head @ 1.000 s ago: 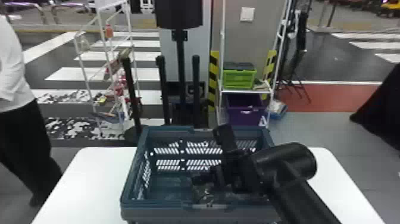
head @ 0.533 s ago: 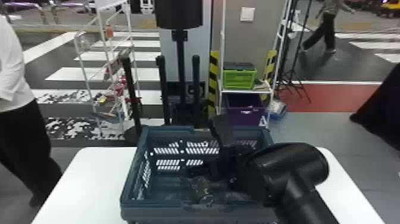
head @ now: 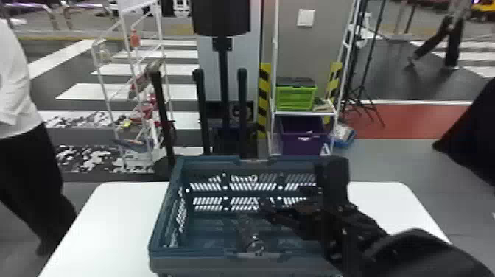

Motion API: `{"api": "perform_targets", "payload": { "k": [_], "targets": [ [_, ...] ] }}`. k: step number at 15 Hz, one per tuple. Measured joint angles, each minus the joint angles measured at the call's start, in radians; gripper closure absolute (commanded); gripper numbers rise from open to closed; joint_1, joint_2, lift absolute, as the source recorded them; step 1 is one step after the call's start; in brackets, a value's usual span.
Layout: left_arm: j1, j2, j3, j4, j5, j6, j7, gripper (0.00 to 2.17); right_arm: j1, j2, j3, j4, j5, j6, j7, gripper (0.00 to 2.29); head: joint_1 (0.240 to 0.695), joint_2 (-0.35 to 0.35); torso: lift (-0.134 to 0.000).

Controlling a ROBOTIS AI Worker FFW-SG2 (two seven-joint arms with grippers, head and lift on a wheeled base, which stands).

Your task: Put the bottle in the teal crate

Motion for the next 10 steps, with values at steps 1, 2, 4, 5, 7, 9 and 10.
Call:
{"api": "perform_targets", "payload": {
  "k": [1,2,4,5,7,9,10],
  "targets": [
    [-0.003,0.000,-0.003,-0.004,-0.001,0.013,0.002,0.14,0.047,-0.016,-0.016,-0.037,-0.001,-0.041,-0.001,0.05,0.499,0.000,0.000],
    [-0.007,0.000,-0.006,-0.008,-0.003,0.025,0.003,0.14,0.105,-0.030,-0.038,-0.080,-0.001,-0.092,0.000,0.05,0.499,0.000,0.000],
    [-0.012,0.000,-0.012,-0.018,-0.006,0.046,0.005,0.14,0.218,-0.044,-0.080,-0.147,0.000,-0.197,0.000,0.05,0.499,0.000,0.000],
    [-0.014,0.001,-0.016,-0.023,-0.008,0.057,0.007,0.14,0.280,-0.050,-0.104,-0.177,0.001,-0.261,0.000,0.05,0.499,0.000,0.000],
    [-0.019,0.001,-0.021,-0.032,-0.012,0.080,0.008,0.14,0.400,-0.058,-0.150,-0.221,0.002,-0.398,0.002,0.05,0.499,0.000,0.000],
    [-0.022,0.001,-0.023,-0.037,-0.017,0.094,0.009,0.14,0.532,-0.058,-0.198,-0.241,0.002,-0.592,0.005,0.05,0.499,0.000,0.000],
    [-0.023,0.002,-0.024,-0.040,-0.020,0.098,0.009,0.14,0.585,-0.057,-0.216,-0.241,0.000,-0.673,0.007,0.05,0.499,0.000,0.000]
  ]
}}
